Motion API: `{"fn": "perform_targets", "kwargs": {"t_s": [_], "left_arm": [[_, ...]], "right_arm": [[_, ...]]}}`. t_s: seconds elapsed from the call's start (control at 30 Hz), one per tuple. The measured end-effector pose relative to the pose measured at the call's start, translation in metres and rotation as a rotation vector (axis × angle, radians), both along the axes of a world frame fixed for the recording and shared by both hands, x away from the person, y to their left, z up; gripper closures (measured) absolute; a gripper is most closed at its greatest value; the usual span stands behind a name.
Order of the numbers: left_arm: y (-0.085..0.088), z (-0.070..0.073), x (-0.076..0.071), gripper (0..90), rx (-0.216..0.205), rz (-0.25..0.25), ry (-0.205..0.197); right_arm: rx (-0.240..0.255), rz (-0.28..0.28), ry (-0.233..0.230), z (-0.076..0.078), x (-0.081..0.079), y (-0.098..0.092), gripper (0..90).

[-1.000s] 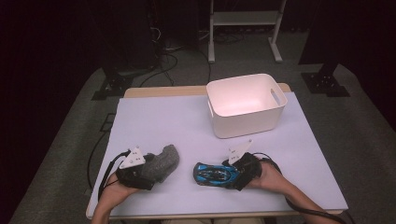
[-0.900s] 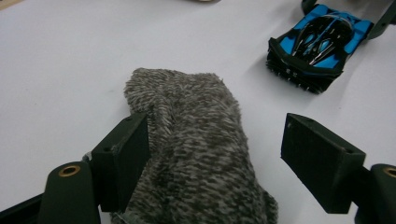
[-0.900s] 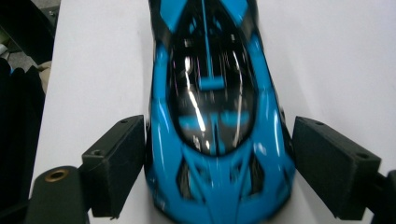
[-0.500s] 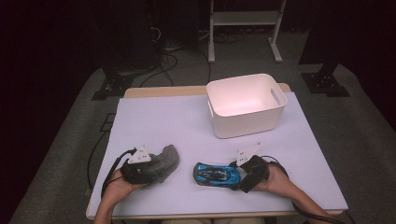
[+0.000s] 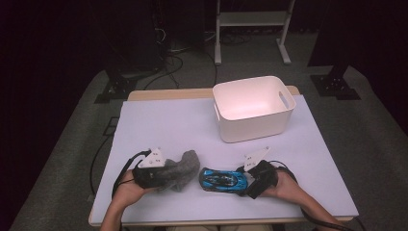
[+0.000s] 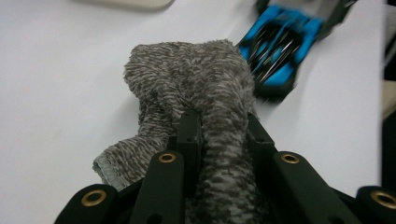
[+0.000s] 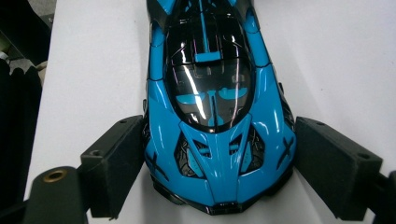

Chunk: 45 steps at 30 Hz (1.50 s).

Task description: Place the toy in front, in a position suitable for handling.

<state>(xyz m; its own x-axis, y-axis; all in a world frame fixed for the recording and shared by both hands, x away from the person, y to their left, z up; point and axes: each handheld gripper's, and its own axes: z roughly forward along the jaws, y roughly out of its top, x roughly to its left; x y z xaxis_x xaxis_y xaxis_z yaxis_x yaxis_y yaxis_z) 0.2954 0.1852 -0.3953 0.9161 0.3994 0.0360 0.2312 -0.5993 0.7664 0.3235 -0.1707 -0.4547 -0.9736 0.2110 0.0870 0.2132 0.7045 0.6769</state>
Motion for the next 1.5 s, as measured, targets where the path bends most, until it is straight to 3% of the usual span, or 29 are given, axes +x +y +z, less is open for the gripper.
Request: {"fn": "perform_targets", "kwargs": {"t_s": [0.1,0.23,0.4,0.43,0.53,0.57,0.6,0.73,0.8,1.17,1.43,1.5], "left_arm": [[-0.015,0.008,0.000,73.2,0.005,-0.044,-0.004],[-0.047,0.016,0.005,73.2,0.029,-0.138,0.006],[-0.081,0.013,0.012,73.1,0.063,-0.233,0.030],[-0.081,0.013,0.012,73.2,0.063,-0.233,0.030],[-0.104,0.010,0.015,73.1,0.085,-0.292,0.050],[-0.104,0.010,0.015,73.1,0.085,-0.292,0.050],[-0.116,0.009,0.017,73.1,0.088,-0.322,0.063],[-0.132,0.007,0.020,72.8,0.107,-0.354,0.074],[-0.146,0.005,0.022,72.8,0.144,-0.382,0.089],[-0.166,0.000,0.025,72.8,0.179,-0.424,0.097],[-0.159,0.001,0.026,72.9,0.171,-0.407,0.109],[-0.149,0.002,0.026,73.1,0.175,-0.402,0.110]], "right_arm": [[0.006,0.002,-0.005,0.002,0.000,-0.002,17.1],[0.030,-0.005,0.013,0.008,-0.003,-0.009,18.3],[0.032,-0.002,-0.007,0.011,-0.009,-0.014,18.2],[0.028,-0.004,-0.008,0.010,-0.009,-0.015,18.2],[0.025,-0.009,0.007,0.009,-0.008,-0.016,18.2],[0.025,-0.009,0.007,0.009,-0.008,-0.016,18.2],[0.029,-0.014,0.000,0.009,-0.008,-0.016,18.0],[0.033,-0.003,-0.010,0.009,-0.008,-0.013,17.4],[0.034,-0.009,-0.009,0.008,-0.008,-0.012,17.4],[0.023,0.003,-0.016,0.003,-0.005,-0.003,14.9],[0.027,0.004,-0.041,0.000,-0.005,-0.003,21.0],[0.023,0.012,-0.058,0.000,-0.006,-0.002,21.5]]}}
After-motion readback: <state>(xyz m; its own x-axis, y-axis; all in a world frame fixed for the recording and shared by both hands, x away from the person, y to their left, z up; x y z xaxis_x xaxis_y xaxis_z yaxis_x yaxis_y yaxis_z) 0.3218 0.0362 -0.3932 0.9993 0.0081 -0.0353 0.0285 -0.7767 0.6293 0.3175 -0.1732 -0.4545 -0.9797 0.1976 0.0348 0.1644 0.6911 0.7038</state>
